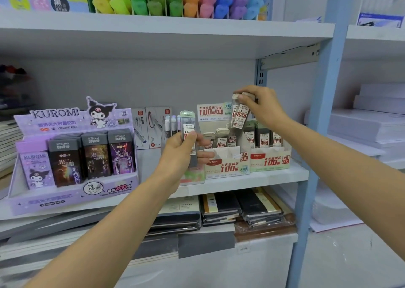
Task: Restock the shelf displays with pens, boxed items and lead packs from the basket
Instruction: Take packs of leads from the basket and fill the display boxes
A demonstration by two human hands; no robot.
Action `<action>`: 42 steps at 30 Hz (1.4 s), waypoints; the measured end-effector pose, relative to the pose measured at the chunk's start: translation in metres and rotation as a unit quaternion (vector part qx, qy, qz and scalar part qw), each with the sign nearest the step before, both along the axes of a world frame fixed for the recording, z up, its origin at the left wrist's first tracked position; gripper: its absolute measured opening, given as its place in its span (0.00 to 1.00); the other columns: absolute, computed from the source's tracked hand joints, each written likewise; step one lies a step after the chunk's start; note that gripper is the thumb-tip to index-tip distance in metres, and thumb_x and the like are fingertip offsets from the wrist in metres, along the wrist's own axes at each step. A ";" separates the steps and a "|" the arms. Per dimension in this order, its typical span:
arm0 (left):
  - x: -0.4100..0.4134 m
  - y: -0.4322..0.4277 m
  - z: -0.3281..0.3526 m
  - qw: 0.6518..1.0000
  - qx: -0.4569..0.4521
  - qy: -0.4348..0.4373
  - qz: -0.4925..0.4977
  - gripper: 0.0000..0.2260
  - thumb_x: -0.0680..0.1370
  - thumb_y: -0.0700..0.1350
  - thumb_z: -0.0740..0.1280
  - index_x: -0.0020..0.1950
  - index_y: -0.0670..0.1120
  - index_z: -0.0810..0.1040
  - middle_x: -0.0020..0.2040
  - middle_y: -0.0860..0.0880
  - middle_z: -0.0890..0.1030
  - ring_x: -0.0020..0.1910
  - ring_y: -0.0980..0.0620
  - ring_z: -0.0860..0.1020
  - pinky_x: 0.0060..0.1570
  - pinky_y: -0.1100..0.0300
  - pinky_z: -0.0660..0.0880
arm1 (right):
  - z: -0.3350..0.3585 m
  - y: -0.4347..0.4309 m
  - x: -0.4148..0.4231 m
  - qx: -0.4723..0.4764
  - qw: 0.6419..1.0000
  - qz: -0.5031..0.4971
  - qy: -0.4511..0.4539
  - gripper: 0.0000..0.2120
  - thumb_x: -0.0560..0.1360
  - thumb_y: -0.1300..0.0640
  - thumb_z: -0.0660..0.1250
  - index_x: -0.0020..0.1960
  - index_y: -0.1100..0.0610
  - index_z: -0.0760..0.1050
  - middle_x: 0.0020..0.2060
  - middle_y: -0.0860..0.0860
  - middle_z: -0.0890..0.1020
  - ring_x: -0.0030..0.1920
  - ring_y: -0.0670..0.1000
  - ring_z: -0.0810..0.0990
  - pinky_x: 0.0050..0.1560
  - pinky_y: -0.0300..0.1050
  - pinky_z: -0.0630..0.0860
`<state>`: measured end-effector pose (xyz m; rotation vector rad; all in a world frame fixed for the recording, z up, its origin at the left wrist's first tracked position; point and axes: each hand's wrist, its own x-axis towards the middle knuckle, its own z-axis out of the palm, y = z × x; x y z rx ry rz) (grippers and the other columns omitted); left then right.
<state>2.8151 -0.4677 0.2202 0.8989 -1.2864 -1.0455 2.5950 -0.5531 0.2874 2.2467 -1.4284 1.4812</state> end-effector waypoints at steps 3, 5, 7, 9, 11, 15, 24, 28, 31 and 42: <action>-0.001 -0.001 0.000 1.000 0.003 0.004 0.000 0.10 0.84 0.46 0.58 0.50 0.44 0.77 0.49 0.46 0.85 0.38 0.48 0.85 0.38 0.57 0.83 | -0.005 0.000 0.002 -0.002 1.000 0.015 0.022 0.12 0.79 0.55 0.64 0.61 0.55 0.79 0.54 0.52 0.83 0.53 0.49 0.80 0.55 0.52 0.79; -0.001 -0.001 0.000 1.000 0.002 0.004 0.001 0.10 0.84 0.46 0.58 0.49 0.45 0.77 0.49 0.46 0.85 0.38 0.48 0.85 0.37 0.58 0.83 | -0.010 -0.003 0.004 -0.004 0.999 0.017 0.037 0.12 0.79 0.55 0.65 0.61 0.55 0.79 0.54 0.52 0.83 0.52 0.49 0.80 0.55 0.51 0.79; 0.000 -0.001 -0.001 1.000 0.001 0.003 0.000 0.10 0.84 0.47 0.58 0.49 0.45 0.77 0.48 0.46 0.85 0.39 0.47 0.85 0.37 0.58 0.83 | -0.016 -0.007 0.006 -0.007 0.998 0.019 0.052 0.12 0.79 0.55 0.65 0.61 0.55 0.79 0.53 0.51 0.84 0.49 0.45 0.78 0.54 0.47 0.78; 0.001 -0.001 -0.001 1.000 -0.001 0.001 -0.004 0.11 0.84 0.47 0.58 0.49 0.45 0.77 0.49 0.47 0.85 0.39 0.47 0.85 0.36 0.58 0.82 | -0.022 -0.010 0.005 -0.010 0.997 0.024 0.076 0.12 0.78 0.54 0.66 0.60 0.54 0.80 0.52 0.49 0.84 0.44 0.41 0.76 0.52 0.44 0.76; 0.002 -0.001 -0.001 1.000 -0.003 -0.003 -0.007 0.11 0.84 0.47 0.58 0.49 0.45 0.78 0.48 0.47 0.85 0.39 0.47 0.85 0.36 0.58 0.82 | -0.027 -0.012 0.002 -0.008 0.996 0.027 0.087 0.12 0.78 0.53 0.67 0.60 0.52 0.80 0.49 0.45 0.82 0.42 0.38 0.75 0.51 0.42 0.75; 0.004 -0.001 -0.002 1.000 -0.011 -0.017 -0.016 0.11 0.84 0.47 0.58 0.49 0.45 0.78 0.48 0.49 0.86 0.40 0.47 0.85 0.39 0.56 0.83 | -0.028 -0.015 -0.003 0.001 0.999 0.022 0.039 0.13 0.76 0.53 0.68 0.60 0.52 0.80 0.54 0.48 0.82 0.50 0.45 0.77 0.53 0.45 0.77; 0.006 0.000 -0.001 0.999 -0.015 -0.038 -0.022 0.10 0.83 0.46 0.58 0.51 0.45 0.78 0.51 0.48 0.85 0.41 0.48 0.85 0.41 0.56 0.83 | -0.034 -0.016 -0.003 0.027 0.997 0.011 0.070 0.07 0.74 0.55 0.71 0.52 0.52 0.80 0.46 0.44 0.80 0.44 0.42 0.77 0.49 0.42 0.79; 0.005 0.001 -0.001 0.998 -0.023 -0.046 -0.023 0.10 0.83 0.46 0.59 0.52 0.45 0.78 0.50 0.48 0.85 0.41 0.48 0.85 0.41 0.57 0.83 | -0.037 -0.010 0.000 0.040 0.993 -0.009 0.113 0.10 0.76 0.56 0.68 0.56 0.55 0.81 0.57 0.49 0.77 0.56 0.47 0.74 0.59 0.43 0.74; 0.001 0.003 -0.002 0.997 -0.039 -0.061 -0.033 0.09 0.83 0.46 0.60 0.54 0.44 0.78 0.48 0.50 0.86 0.40 0.49 0.85 0.39 0.58 0.83 | -0.025 0.009 0.008 0.006 0.999 0.024 0.028 0.13 0.80 0.52 0.63 0.61 0.53 0.78 0.56 0.49 0.80 0.54 0.47 0.77 0.55 0.42 0.75; -0.056 0.008 -0.005 0.974 -0.152 -0.165 -0.006 0.08 0.81 0.46 0.65 0.58 0.48 0.75 0.52 0.51 0.82 0.46 0.57 0.82 0.46 0.63 0.80 | -0.009 0.072 -0.025 0.104 0.966 0.210 -0.111 0.09 0.81 0.58 0.61 0.57 0.58 0.77 0.46 0.54 0.84 0.43 0.49 0.81 0.44 0.43 0.77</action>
